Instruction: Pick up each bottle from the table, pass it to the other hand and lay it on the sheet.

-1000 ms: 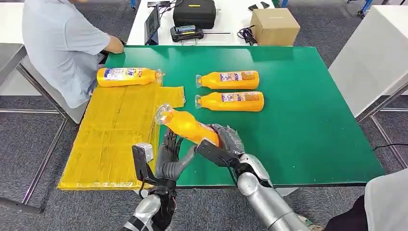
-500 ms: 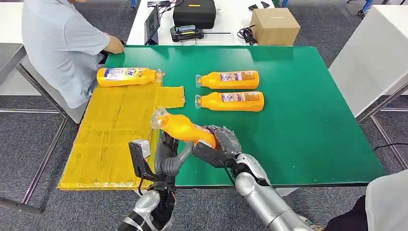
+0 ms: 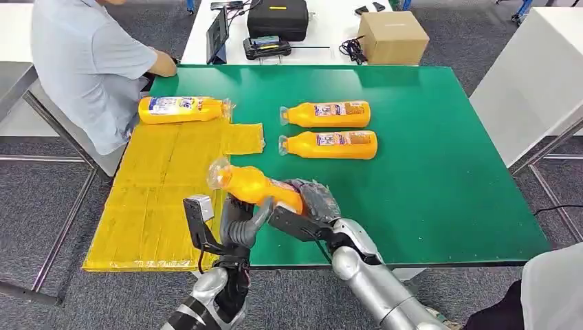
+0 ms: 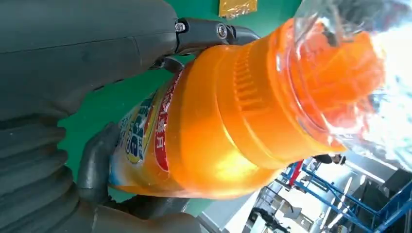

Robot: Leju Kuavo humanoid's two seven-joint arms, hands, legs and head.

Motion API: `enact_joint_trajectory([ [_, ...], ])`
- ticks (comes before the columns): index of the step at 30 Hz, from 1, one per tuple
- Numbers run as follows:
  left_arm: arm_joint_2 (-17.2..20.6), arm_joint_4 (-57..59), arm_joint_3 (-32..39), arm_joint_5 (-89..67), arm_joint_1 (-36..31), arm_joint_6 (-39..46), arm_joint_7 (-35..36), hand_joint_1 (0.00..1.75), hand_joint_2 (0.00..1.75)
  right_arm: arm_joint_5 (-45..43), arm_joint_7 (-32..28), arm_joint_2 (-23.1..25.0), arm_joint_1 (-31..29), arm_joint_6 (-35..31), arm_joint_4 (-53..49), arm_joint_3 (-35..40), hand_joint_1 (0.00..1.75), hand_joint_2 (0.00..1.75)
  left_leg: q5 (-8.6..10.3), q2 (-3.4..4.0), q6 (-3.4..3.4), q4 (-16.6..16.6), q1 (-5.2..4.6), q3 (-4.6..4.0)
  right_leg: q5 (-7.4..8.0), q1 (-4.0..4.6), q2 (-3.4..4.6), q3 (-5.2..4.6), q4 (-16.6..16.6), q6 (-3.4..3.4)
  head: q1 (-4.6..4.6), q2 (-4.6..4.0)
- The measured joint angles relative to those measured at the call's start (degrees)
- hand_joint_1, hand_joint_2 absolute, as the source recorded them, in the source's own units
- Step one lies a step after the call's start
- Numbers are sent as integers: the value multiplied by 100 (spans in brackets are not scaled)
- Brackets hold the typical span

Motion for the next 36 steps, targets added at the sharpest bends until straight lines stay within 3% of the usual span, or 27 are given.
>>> enact_joint_trajectory([
  [7, 0, -2, 37, 13, 0, -99, -4, 0, 175, -28, -2, 0, -27, 0, 0, 28, 175, 175, 0, 0, 0, 0, 0, -1, 0, 0, 0, 0, 0, 0, 0, 0],
  [8, 0, -7, 39, 4, 0, -105, -20, 12, 175, -35, -7, 0, -33, 2, 0, 37, 175, 175, 0, 0, 0, 0, 0, -1, 0, 0, 0, 0, 0, 0, 0, 0],
  [9, 0, -9, 44, -4, 0, -112, -44, 40, 175, -37, -11, 0, -38, 4, 0, 46, 175, 175, 0, 0, 0, 0, 0, -1, 0, 0, 0, 0, 0, 0, 0, 0],
  [10, 0, -15, 46, -11, 0, -118, -57, 175, 175, -44, -13, 0, -44, 7, 0, 55, 175, 175, 0, 0, 0, 0, 0, -1, 0, 0, 0, 0, 0, 0, 0, 0],
  [31, 31, -52, 122, -175, -10, -260, -175, 175, 175, -125, -33, 35, -155, 24, -2, 142, 175, 175, 2, -1, 3, 0, 0, -1, 0, 0, -1, 0, 1, 0, 0, 0],
  [36, 48, -140, 131, -264, 10, -343, -275, 175, 175, -175, -35, 35, -194, 35, 0, 146, 157, 175, 3, -1, 3, 0, 0, -1, 0, 0, -1, 0, 1, 0, -2, 0],
])
